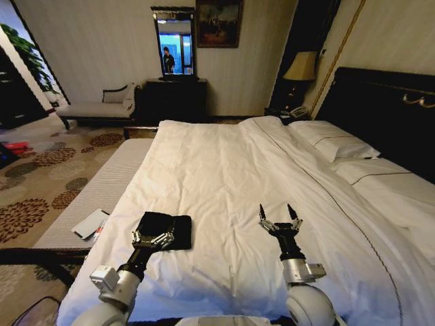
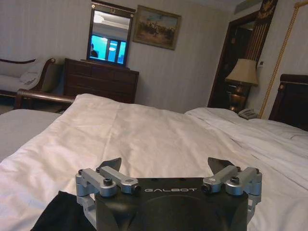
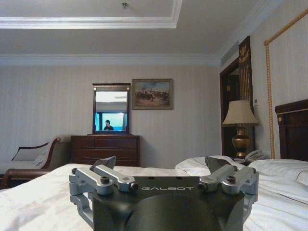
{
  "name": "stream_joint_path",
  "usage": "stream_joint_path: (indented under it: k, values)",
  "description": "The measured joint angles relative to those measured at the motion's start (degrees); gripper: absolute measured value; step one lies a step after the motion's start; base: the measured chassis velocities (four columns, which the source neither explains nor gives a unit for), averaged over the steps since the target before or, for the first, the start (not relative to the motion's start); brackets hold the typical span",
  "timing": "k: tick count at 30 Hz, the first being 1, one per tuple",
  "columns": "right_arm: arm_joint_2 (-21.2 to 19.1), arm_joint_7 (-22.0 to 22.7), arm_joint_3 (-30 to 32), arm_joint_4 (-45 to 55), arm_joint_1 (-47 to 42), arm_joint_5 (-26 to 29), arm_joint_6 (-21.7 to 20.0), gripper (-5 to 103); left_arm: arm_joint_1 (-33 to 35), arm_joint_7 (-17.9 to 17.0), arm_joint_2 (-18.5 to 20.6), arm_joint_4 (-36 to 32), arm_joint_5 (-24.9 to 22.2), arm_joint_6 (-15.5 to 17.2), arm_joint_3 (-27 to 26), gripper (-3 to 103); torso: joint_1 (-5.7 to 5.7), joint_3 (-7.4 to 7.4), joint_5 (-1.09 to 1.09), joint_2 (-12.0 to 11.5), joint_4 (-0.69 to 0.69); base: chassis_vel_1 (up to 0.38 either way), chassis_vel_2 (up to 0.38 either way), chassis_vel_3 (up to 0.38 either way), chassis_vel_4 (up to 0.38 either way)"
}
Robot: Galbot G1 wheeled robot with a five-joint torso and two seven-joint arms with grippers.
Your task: Fold the clothes on the bed.
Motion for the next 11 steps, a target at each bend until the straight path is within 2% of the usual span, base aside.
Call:
stream_joint_path:
  k: [11]
  values:
    - [0.0, 0.0, 0.0, 0.0, 0.0, 0.0, 0.0, 100, 0.0, 0.0, 0.0, 0.0, 0.0, 0.0, 0.0, 100, 0.00, 0.00, 0.00, 0.0, 0.00, 0.000, 0.000, 0.000, 0.000]
